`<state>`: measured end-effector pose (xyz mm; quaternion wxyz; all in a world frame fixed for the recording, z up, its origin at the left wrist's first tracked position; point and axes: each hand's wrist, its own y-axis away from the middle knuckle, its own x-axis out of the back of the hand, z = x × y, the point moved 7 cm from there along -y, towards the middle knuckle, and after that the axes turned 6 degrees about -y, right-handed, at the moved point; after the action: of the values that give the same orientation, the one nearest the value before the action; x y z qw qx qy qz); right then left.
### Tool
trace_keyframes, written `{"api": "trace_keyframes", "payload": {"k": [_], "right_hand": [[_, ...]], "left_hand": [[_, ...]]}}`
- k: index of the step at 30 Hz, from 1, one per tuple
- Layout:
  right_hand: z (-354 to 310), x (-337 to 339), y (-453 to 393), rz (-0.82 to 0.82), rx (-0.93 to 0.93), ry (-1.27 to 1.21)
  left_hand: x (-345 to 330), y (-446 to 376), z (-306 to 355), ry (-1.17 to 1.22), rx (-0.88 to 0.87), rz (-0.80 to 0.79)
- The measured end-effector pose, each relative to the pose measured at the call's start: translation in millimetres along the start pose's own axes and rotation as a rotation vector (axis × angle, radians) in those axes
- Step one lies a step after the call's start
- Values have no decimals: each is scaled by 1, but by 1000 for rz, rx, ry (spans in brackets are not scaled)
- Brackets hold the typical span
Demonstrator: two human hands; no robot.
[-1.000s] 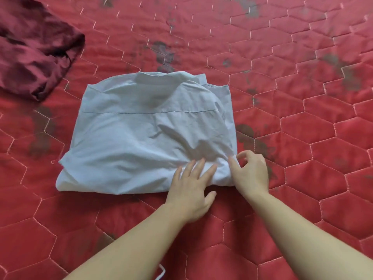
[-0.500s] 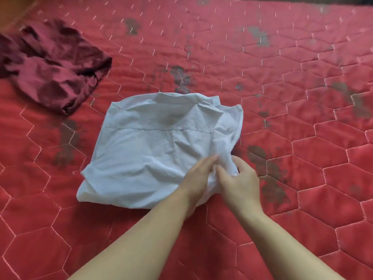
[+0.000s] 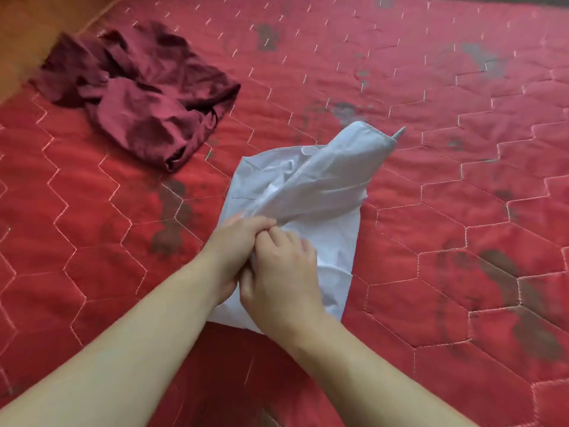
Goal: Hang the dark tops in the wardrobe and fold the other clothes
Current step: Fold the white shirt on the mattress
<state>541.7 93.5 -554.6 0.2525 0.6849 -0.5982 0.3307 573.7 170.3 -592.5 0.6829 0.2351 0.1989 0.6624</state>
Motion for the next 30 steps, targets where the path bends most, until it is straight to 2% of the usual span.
{"api": "trace_keyframes", "payload": {"k": [3, 4, 7, 10, 13, 16, 18, 24, 30], "right_hand": [[-29, -33, 0, -22, 143, 55], [-32, -48, 1, -102, 161, 80], [-24, -90, 10, -382, 153, 125], [-15, -99, 15, -470, 166, 76], [2, -81, -1, -401, 103, -96], [26, -59, -36, -248, 10, -65], [35, -53, -56, -208, -10, -10], [52, -72, -63, -310, -115, -72], [57, -78, -50, -267, -67, -142]], "left_hand": [[48, 6, -14, 110, -105, 129], [60, 5, -27, 126, -71, 165], [83, 1, -77, 126, 193, 229], [90, -8, -100, 79, 277, 198], [88, -16, -91, 27, 183, 116], [81, -24, -78, 88, 159, -46], [80, -32, -68, 141, 178, -92], [74, -82, -32, 132, 233, -140], [59, -122, -4, 66, 226, -269]]}}
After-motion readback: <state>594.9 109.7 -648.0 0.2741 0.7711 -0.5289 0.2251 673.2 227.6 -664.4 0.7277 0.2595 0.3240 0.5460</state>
